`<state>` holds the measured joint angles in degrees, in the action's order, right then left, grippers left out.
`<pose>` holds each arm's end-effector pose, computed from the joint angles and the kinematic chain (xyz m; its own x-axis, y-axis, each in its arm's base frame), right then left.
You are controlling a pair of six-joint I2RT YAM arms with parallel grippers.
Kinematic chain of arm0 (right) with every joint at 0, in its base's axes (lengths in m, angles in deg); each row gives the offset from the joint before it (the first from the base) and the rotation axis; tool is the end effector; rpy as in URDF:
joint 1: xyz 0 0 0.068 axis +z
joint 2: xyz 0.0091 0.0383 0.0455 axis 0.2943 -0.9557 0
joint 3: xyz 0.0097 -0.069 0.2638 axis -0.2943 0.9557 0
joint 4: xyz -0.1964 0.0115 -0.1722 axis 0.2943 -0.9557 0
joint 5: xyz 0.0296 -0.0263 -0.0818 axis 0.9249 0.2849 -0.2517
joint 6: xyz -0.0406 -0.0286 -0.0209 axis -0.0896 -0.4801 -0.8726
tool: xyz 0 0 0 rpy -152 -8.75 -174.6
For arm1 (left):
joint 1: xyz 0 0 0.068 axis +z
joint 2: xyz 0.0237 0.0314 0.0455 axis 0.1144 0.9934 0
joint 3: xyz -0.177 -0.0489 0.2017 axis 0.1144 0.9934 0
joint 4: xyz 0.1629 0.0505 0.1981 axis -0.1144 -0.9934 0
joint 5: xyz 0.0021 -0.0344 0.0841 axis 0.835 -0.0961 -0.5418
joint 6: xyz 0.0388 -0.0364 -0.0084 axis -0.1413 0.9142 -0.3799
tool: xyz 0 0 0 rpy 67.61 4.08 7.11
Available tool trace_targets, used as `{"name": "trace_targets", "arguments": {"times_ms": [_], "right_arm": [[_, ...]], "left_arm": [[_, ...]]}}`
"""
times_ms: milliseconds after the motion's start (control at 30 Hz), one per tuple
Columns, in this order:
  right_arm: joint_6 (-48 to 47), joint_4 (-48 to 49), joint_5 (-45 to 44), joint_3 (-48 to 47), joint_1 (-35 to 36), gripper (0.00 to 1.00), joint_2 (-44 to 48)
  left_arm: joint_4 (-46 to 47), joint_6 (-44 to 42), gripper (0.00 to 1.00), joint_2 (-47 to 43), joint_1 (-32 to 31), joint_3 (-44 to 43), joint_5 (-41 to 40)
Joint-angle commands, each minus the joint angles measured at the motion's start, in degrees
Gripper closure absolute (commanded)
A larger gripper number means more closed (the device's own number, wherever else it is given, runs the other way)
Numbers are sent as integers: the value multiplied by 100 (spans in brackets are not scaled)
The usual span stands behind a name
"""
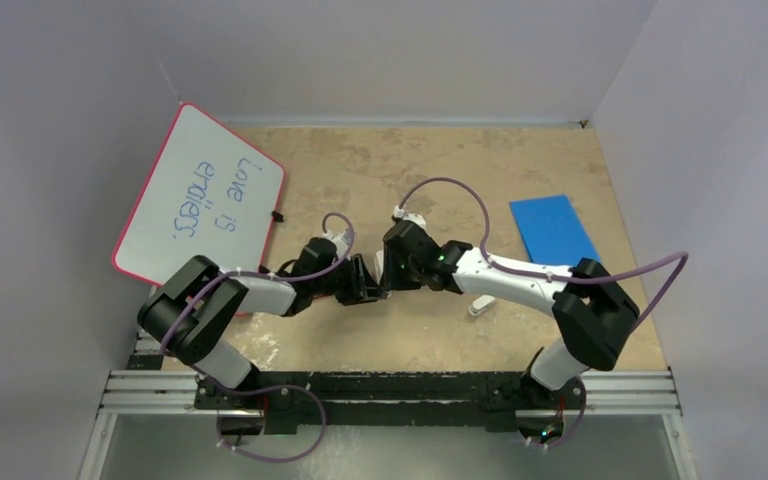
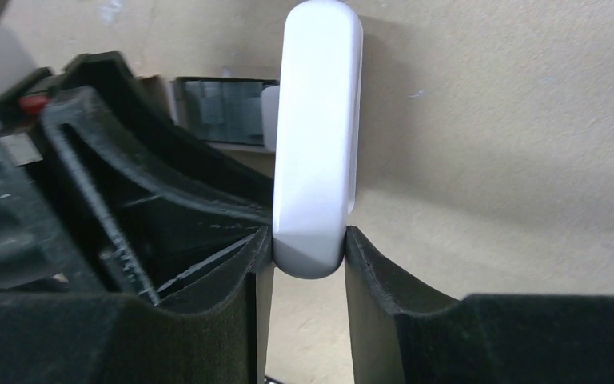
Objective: Load the staples into the stapler
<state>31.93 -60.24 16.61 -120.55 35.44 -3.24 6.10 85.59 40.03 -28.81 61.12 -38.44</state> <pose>0.2082 0.2628 0.2123 -0.8252 0.0668 -0.5608 -0.1950 0.8982 0.3940 0.2094 -0.1670 0.1209 -0.9374 -0.2375 -0.2547 0.0601 0.6101 -0.7900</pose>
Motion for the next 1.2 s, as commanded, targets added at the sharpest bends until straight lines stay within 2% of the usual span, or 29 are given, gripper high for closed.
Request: {"name": "trace_targets", "arguments": {"times_ms": [0, 200, 300, 633, 767, 1167], "right_arm": [[514, 425, 436, 191, 22, 72, 267], [720, 501, 434, 324, 21, 73, 301], [729, 377, 235, 238, 26, 73, 338], [675, 24, 195, -140, 27, 72, 281], [679, -51, 196, -223, 27, 72, 296], [662, -145, 155, -322, 16, 72, 296]], "left_arm": [[562, 225, 63, 47, -32, -2, 166], [708, 486, 64, -13, -39, 185, 134], [334, 404, 67, -39, -44, 132, -131], [430, 236, 75, -39, -62, 241, -257], [289, 155, 74, -140, -79, 238, -401], [76, -19, 64, -816, -75, 544, -717]]}}
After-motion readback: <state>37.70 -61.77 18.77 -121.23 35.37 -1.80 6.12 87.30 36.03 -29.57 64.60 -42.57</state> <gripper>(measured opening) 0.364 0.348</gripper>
